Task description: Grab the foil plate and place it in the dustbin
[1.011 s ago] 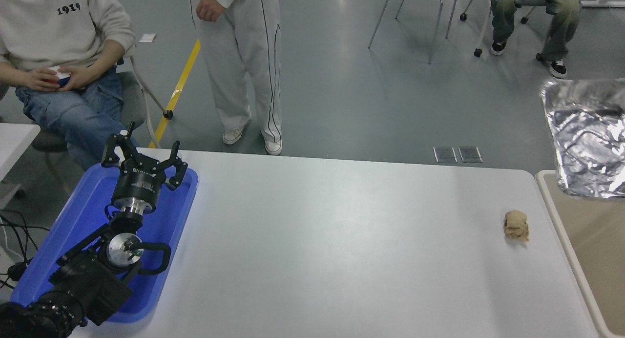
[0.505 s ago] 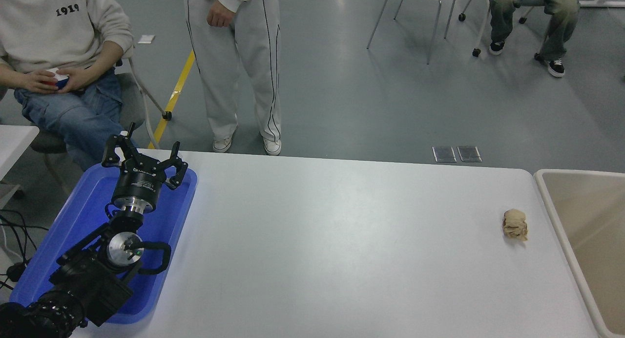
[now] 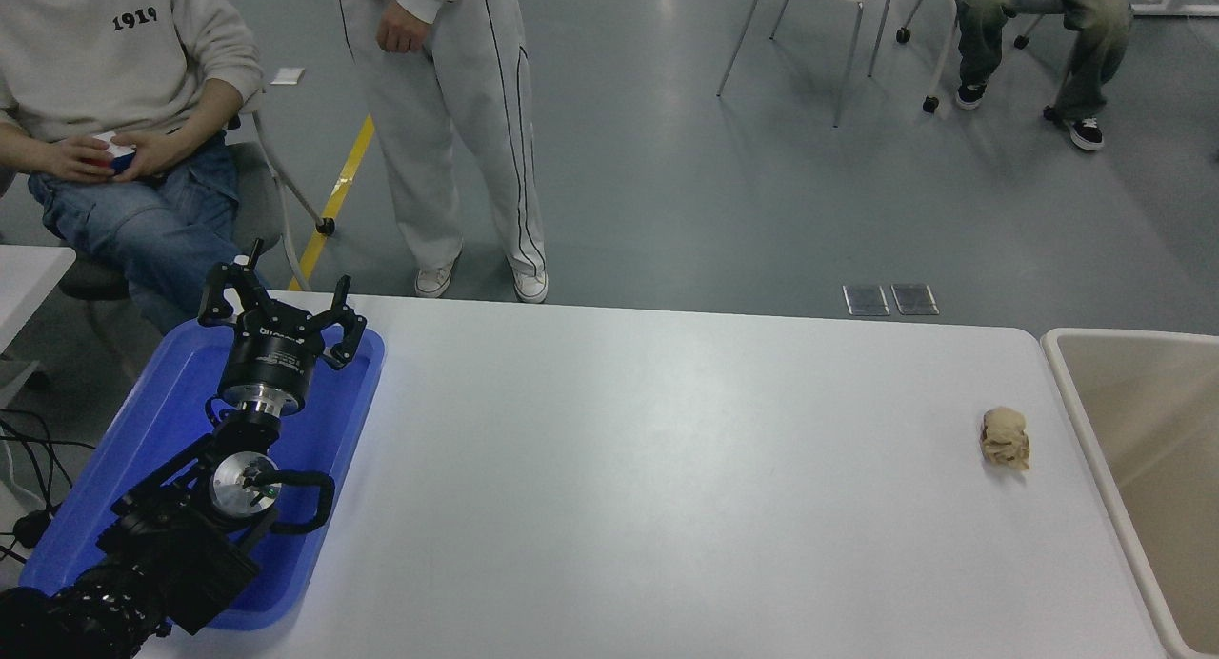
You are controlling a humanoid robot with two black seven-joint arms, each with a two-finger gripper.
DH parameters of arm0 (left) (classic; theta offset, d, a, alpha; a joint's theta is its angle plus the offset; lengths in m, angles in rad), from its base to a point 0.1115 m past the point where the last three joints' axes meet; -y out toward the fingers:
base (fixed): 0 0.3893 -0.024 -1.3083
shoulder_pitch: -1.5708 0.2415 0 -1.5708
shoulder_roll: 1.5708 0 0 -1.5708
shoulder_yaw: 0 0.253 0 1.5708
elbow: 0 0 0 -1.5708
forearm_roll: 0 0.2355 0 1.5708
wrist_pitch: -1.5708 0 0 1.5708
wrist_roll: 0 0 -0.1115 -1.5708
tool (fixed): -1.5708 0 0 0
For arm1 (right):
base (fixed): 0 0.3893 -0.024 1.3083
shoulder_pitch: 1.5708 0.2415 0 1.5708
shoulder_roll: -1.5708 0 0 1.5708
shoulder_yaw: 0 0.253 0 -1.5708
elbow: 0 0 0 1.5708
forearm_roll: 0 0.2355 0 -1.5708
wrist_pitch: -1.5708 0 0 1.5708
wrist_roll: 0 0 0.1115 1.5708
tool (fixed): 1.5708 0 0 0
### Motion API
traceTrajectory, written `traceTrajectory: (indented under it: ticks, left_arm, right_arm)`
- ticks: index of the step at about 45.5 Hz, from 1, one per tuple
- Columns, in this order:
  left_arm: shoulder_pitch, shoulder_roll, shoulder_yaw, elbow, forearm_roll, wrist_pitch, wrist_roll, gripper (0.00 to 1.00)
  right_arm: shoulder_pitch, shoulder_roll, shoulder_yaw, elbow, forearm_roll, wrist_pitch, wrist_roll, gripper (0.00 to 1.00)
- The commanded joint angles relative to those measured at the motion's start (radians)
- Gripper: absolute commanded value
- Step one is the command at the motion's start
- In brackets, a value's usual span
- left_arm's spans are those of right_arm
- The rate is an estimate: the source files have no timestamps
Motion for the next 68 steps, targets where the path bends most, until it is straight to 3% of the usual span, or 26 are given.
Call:
traceTrajectory:
  ticks: [1, 10, 18, 52, 68]
  left_arm:
    - [0.0, 0.0, 0.0, 0.0, 0.0, -0.002, -0.001, 1.0]
    - [0.0, 0.0, 0.0, 0.0, 0.0, -0.002, -0.001, 1.0]
    - [0.0, 0.0, 0.0, 0.0, 0.0, -0.002, -0.001, 1.0]
    - [0.0, 0.0, 0.0, 0.0, 0.0, -0.002, -0.001, 1.0]
    - [0.0, 0.0, 0.0, 0.0, 0.0, -0.002, -0.001, 1.0]
  right_arm:
    - [-0.347, 0.004, 0.222, -0.06, 0.07, -0.219, -0.001, 0.0]
    - [-0.523, 0.033, 0.343, -0.114, 0.134, -0.443, -0.001, 0.0]
    - [-0.675, 0.095, 0.455, -0.2, 0.162, -0.554, -0.001, 0.0]
    - [-1.067, 0.402, 0.702, -0.751, 0.265, -0.678, -0.024, 0.0]
    - [-1.126, 0.501, 0.739, -0.847, 0.275, -0.736, -0.05, 0.0]
